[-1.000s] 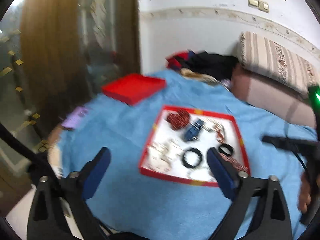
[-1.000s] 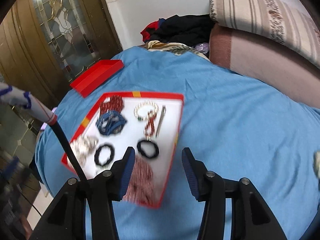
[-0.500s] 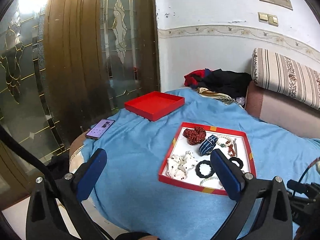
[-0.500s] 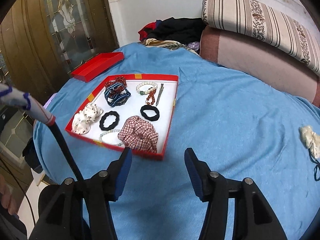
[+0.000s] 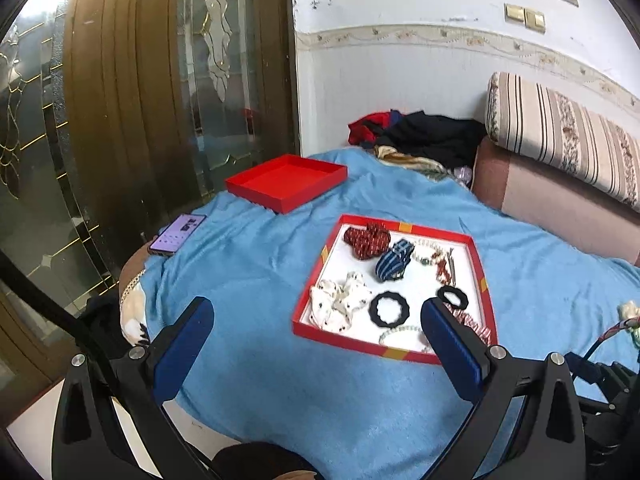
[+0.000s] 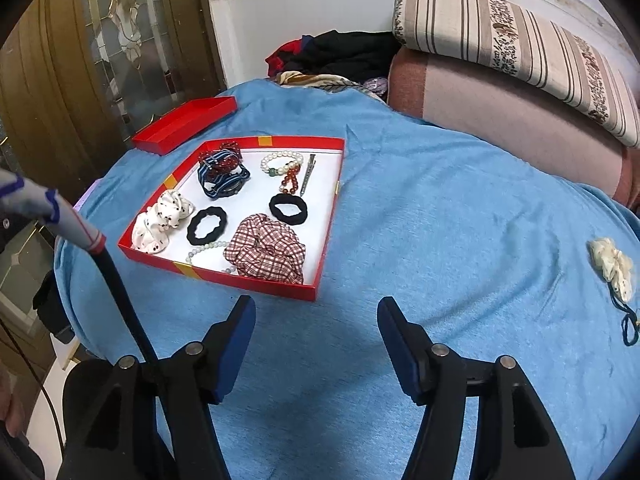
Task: Organize jewelry
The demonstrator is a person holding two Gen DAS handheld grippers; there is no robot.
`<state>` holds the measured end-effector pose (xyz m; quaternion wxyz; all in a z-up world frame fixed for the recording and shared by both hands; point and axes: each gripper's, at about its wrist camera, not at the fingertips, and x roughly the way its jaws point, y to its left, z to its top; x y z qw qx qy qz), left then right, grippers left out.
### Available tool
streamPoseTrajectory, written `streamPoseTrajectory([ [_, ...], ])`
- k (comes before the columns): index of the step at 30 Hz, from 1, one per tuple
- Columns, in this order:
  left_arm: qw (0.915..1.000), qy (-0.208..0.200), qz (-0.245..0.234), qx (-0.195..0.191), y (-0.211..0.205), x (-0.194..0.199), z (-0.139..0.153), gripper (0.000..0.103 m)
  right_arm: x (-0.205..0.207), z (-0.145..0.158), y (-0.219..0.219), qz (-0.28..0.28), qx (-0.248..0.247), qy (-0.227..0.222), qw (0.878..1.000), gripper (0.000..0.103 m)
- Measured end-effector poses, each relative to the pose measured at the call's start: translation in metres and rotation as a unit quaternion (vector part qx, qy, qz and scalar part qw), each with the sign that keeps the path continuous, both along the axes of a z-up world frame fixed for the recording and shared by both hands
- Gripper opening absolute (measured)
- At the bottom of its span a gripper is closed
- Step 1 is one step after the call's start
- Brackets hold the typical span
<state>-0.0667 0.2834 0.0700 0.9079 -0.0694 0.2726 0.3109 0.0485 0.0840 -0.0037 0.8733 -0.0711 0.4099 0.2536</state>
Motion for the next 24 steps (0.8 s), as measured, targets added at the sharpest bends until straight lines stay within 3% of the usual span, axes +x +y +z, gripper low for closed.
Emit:
streamPoseTrajectory([
  [11,0.9992,0.031,-0.020,-0.016,-0.004,0.008,-0.013,0.103,-0.002,-0.005,0.005,-0.005,-0.017,-0.003,1.000,0.072],
  [24,0.9989,0.027,-0.026,-0.027,-0.001,0.009,-0.016,0.103,0.000,-0.009,0.004,-0.018,-0.027,0.001,0.999,0.073],
])
